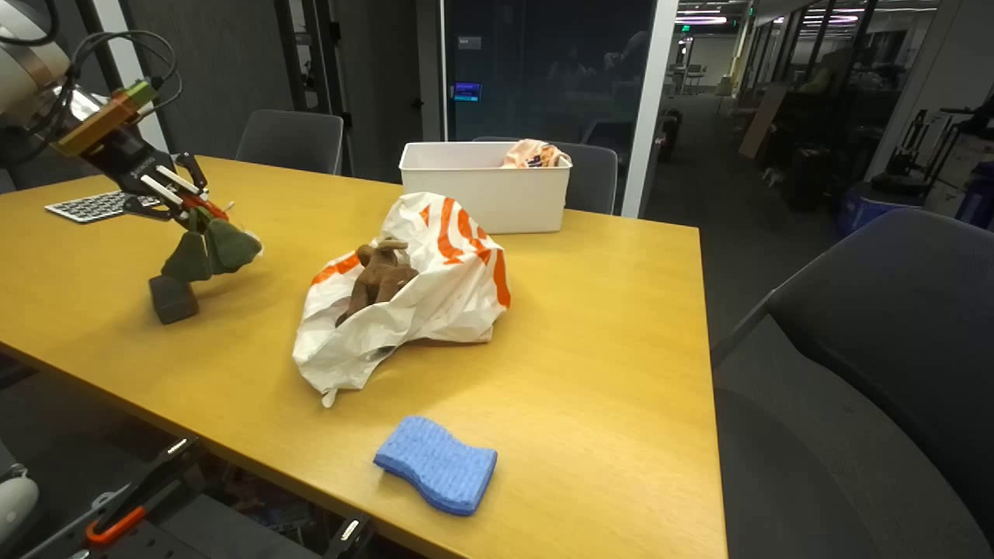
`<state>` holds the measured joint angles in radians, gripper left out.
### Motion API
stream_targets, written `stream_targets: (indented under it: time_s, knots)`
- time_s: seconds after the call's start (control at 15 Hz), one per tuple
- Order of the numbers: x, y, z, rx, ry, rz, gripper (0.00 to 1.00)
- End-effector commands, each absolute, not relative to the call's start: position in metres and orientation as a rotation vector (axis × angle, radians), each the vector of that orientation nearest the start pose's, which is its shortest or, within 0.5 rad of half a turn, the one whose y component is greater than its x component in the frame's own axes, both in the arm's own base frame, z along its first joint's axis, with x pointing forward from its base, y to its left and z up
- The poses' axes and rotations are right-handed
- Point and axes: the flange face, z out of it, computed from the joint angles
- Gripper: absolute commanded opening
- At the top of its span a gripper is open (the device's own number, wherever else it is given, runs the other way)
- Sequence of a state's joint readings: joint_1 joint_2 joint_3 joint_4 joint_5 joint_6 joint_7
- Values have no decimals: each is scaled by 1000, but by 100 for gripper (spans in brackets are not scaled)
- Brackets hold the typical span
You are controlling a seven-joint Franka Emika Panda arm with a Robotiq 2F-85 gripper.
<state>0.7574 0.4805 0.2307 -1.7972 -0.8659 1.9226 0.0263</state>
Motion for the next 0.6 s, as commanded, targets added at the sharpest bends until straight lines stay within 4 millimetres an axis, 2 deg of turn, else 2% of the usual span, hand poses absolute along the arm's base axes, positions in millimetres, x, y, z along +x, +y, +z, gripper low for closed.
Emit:
stream_targets:
  time_s: [0.0, 0.33, 0.53]
  knots:
    - [387, 447, 298, 1846, 1352, 122, 4]
    - [389, 386, 291, 1826, 1039, 109, 4]
    - [392, 338, 283, 1828, 839, 47, 4]
